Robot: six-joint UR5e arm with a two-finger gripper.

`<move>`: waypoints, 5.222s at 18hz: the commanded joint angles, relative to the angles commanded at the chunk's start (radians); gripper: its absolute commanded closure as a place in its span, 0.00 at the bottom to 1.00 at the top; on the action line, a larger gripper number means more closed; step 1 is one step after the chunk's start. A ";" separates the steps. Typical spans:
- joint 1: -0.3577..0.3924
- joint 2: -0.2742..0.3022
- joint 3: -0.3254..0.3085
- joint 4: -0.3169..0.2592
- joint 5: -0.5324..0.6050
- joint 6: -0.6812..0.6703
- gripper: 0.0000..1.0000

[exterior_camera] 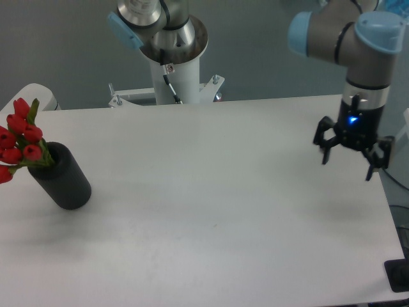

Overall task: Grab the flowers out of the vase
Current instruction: 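Move the open gripper across the table toward the red tulips in the vase, then lower the open gripper onto the tulip stems above the vase rim, then close the gripper around the tulip stems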

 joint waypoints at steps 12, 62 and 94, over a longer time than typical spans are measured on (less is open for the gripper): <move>-0.193 0.109 -0.164 0.097 -0.129 -0.255 0.00; -0.681 0.242 -0.535 0.239 -0.416 -0.468 0.00; -0.674 0.233 -0.508 0.239 -0.456 -0.457 0.57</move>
